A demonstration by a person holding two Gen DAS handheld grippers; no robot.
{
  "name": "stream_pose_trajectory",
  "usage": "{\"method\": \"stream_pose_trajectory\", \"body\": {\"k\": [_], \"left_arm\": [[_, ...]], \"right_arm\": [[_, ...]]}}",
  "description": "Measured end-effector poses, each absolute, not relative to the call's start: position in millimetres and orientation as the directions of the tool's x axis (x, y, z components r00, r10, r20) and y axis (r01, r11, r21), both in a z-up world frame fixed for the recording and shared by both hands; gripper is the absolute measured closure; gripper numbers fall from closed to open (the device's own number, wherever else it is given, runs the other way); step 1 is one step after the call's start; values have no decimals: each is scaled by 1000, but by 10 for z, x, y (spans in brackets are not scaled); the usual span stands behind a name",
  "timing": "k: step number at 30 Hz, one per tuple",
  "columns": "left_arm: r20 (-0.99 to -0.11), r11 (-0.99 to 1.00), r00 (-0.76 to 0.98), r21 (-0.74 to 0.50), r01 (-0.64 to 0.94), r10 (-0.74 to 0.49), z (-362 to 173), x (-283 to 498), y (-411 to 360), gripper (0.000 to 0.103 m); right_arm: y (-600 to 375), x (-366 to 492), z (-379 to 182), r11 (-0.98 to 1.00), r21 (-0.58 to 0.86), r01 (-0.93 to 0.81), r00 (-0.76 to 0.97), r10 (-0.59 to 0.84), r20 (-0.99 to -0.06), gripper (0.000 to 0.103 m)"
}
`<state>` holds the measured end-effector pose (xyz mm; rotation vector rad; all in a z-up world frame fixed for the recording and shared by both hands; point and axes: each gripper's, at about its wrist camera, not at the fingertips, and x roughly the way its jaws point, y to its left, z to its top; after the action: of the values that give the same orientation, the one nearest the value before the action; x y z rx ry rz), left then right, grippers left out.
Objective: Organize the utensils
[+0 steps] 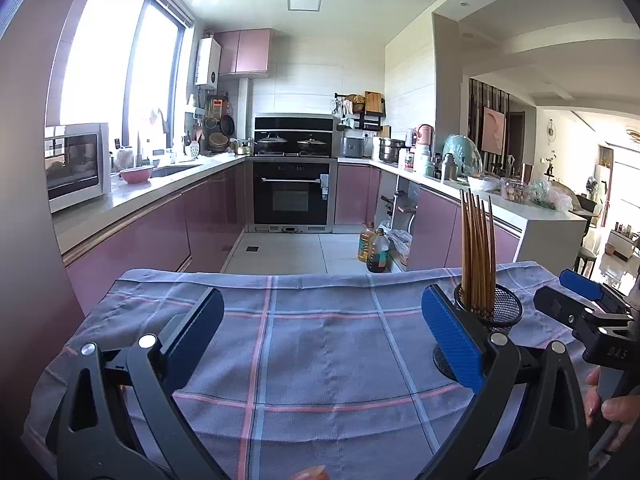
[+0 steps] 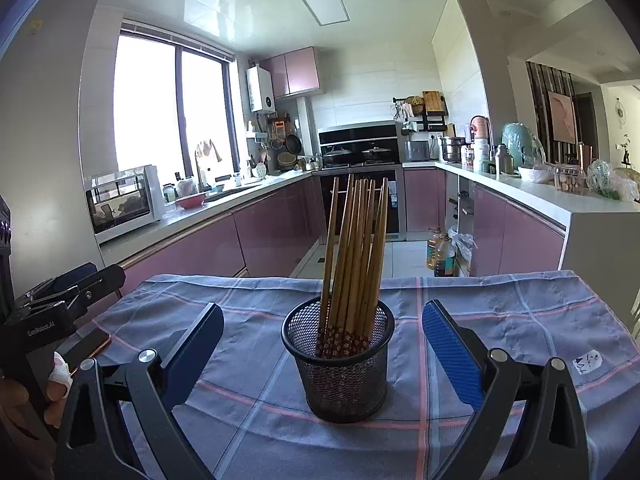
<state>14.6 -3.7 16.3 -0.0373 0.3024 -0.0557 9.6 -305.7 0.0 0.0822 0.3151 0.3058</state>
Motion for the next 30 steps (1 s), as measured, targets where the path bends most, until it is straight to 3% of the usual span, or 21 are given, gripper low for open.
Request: {"method": "stream_pose_trajectory", "body": {"k": [30], "left_arm": [[-267, 1000, 964, -23, -18, 12, 155, -181, -22, 6]], "right_arm": [[-3059, -202, 88, 974, 86, -210, 951, 224, -215, 7]]}}
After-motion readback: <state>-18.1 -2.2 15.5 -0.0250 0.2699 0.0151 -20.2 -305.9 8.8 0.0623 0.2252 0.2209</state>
